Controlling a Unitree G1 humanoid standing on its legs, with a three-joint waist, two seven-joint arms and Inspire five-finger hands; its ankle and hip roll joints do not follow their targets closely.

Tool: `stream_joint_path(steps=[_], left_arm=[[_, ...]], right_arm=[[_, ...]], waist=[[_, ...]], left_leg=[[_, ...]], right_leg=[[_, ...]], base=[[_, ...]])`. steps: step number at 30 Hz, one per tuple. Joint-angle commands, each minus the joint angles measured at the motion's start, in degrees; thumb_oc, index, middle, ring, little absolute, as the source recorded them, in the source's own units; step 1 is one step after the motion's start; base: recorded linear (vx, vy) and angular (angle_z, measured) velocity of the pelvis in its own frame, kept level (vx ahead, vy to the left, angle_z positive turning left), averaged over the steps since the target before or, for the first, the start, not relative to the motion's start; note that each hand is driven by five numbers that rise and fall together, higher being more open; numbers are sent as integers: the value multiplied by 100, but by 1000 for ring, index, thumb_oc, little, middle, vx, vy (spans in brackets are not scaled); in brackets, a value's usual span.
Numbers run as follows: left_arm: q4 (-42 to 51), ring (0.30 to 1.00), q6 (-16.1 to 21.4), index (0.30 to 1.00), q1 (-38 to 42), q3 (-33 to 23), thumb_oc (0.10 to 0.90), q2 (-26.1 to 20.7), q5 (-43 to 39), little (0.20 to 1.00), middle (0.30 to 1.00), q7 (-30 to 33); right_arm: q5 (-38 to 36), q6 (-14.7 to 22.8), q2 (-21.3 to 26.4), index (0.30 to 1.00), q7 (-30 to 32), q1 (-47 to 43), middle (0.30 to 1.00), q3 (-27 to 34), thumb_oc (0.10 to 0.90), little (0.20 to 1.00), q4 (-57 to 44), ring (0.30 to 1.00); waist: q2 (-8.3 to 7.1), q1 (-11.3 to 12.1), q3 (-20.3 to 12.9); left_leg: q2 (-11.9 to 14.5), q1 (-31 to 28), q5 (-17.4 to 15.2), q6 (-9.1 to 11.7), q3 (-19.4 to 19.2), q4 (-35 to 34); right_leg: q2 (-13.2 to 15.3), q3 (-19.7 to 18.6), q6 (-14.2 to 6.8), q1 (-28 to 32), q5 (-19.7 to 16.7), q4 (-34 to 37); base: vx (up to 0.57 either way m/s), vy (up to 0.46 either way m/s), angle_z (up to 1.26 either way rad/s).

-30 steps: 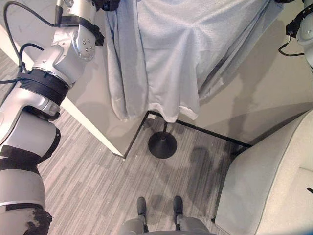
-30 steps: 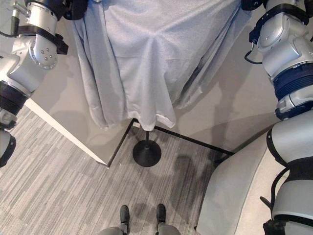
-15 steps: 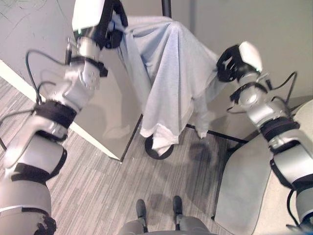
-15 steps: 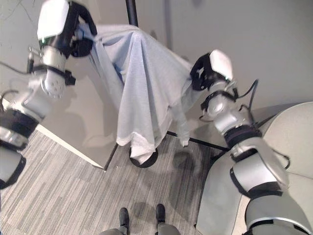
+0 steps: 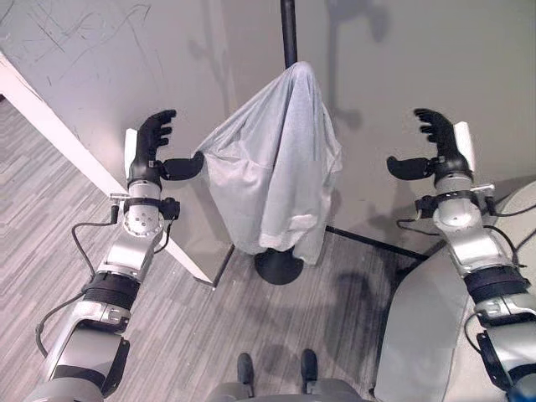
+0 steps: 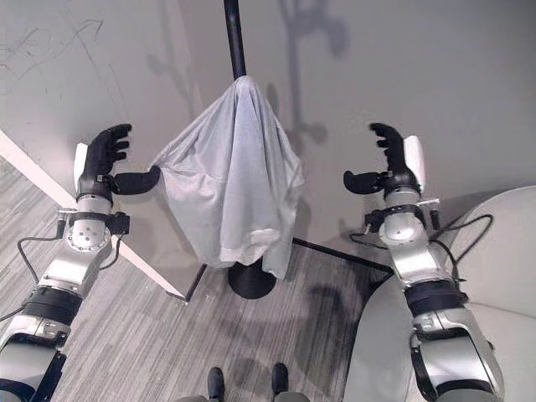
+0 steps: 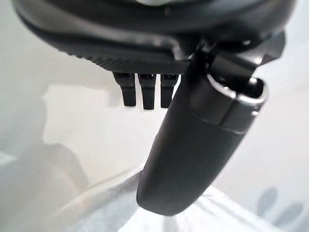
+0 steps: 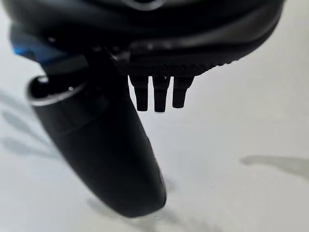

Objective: Hang the clothes on the sofa on the clothes rack.

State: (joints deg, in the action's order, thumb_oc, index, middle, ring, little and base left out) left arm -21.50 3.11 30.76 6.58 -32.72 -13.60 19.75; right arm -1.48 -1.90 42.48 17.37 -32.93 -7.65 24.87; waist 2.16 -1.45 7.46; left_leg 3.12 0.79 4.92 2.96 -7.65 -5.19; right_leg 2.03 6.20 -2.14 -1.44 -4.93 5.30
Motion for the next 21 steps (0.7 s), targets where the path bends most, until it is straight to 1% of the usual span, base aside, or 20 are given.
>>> stream_joint_path(steps=[1,4,5,6,7,8,9,10,11,12,13,14,15,16,17,20,21], left_arm=[[466,900,716,900,241,-378,800,-620,-83,900,900,84],[833,900,778,900,-312,-796,800,-660,-13,900,900,29],[868,900,770,900,-354,-802,800,-653,-9,900,900,21],[1023,900,780,900,-602,-969,800,-662,19,900,900,4],[1333,900,825,900,-1156,-1389,800,-550,7,900,900,-42],[1832,900,824,900,-2260,-2021,800,-202,45,900,900,-249],[1978,900,830,900,-2779,-2303,800,5,94,900,900,-423],[2091,900,855,900,-3279,-2468,800,403,-123,900,900,-567],[2116,900,850,900,-3319,-2474,800,409,-125,900,900,-574],[1768,900,745,900,-4096,-2220,800,1122,-278,900,900,-965],[1580,900,703,900,-4188,-2078,800,1270,-312,900,900,-1015],[1153,900,618,900,-4254,-1755,800,1457,-414,900,900,-1143],[953,900,558,900,-4351,-1384,800,1493,-327,900,900,-1354],[850,900,522,900,-4387,-1231,800,1484,-282,900,900,-1430],[840,900,529,900,-4382,-1229,800,1483,-282,900,900,-1430],[214,900,429,900,-4251,-808,800,1462,-124,900,900,-1510],[212,900,431,900,-4249,-808,800,1462,-124,900,900,-1510]], right_arm=[[-139,633,457,900,175,-1,900,407,800,900,-517,900],[-76,706,507,900,-3,682,900,890,800,900,-909,900],[-68,698,498,900,-16,744,900,923,800,900,-953,900],[-48,703,485,900,-72,1018,900,1103,800,900,-1102,900],[-121,781,285,900,-260,1591,900,1455,800,900,-1359,900],[-176,804,-278,900,-671,2747,900,1899,800,900,-1708,900],[-248,819,-701,900,-907,3276,900,2024,800,900,-1657,900],[-366,844,-1122,900,-1055,3716,900,1955,800,900,-1471,900],[-366,851,-1124,900,-1059,3743,900,1949,800,900,-1478,900],[-192,809,-1707,900,-1295,4384,900,1635,800,900,-943,900],[-152,786,-1839,900,-1310,4470,900,1536,800,900,-736,900],[-120,746,-1978,900,-1267,4450,900,1295,800,900,-238,900],[-67,696,-2076,900,-1240,4368,900,1052,800,900,188,900],[-71,670,-2096,900,-1258,4361,900,948,800,900,356,900],[-73,678,-2095,900,-1256,4355,900,946,800,900,369,900],[-244,630,-2199,900,-1250,4093,900,644,800,900,952,900],[-244,630,-2199,900,-1250,4091,900,644,800,900,954,900]], waist=[[-354,99,-543],[-368,78,-537],[-370,83,-551],[-373,72,-549],[-368,57,-510],[-378,43,-505],[-378,44,-448],[-386,49,-424],[-387,46,-443],[-391,40,-370],[-379,29,-342],[-375,21,-327],[-359,17,-279],[-354,16,-272],[-354,17,-271],[-350,32,-242],[-350,32,-240]], left_leg=[[-31,-385,-825,129,-121,19],[-41,-433,-859,113,-149,19],[-42,-440,-860,112,-147,19],[-46,-457,-872,106,-152,19],[-48,-470,-883,96,-165,19],[-45,-500,-906,71,-209,19],[-50,-508,-910,50,-221,19],[-53,-518,-920,31,-243,19],[-54,-522,-922,30,-243,19],[-75,-535,-945,-18,-243,19],[-77,-558,-976,-29,-235,19],[-92,-529,-944,-52,-231,19],[-103,-530,-940,-64,-234,19],[-106,-537,-938,-68,-237,19],[-106,-538,-939,-68,-236,19],[-111,-529,-918,-69,-233,19],[-111,-529,-918,-69,-233,19]], right_leg=[[581,349,-627,532,311,-30],[596,354,-625,578,313,-30],[597,356,-626,586,314,-30],[603,358,-623,600,310,-30],[618,363,-634,608,300,-30],[653,381,-658,615,296,-30],[672,389,-665,612,277,-30],[696,401,-668,609,258,-30],[697,401,-669,613,260,-30],[721,410,-656,627,250,-30],[727,415,-653,646,269,-30],[737,420,-642,619,238,-30],[746,431,-643,617,226,-30],[749,435,-644,620,223,-30],[749,436,-644,621,224,-30],[759,438,-643,611,204,-30],[759,438,-643,612,204,-30]], base=[[0,0,0],[19,14,-4],[0,0,0],[19,24,-11],[36,44,-11],[27,52,-18],[18,55,-11],[4,34,-20],[-18,43,-8],[-18,34,-4],[-52,46,7],[-52,39,3],[-60,35,2],[0,0,0],[0,0,0],[0,0,0],[0,0,0]])
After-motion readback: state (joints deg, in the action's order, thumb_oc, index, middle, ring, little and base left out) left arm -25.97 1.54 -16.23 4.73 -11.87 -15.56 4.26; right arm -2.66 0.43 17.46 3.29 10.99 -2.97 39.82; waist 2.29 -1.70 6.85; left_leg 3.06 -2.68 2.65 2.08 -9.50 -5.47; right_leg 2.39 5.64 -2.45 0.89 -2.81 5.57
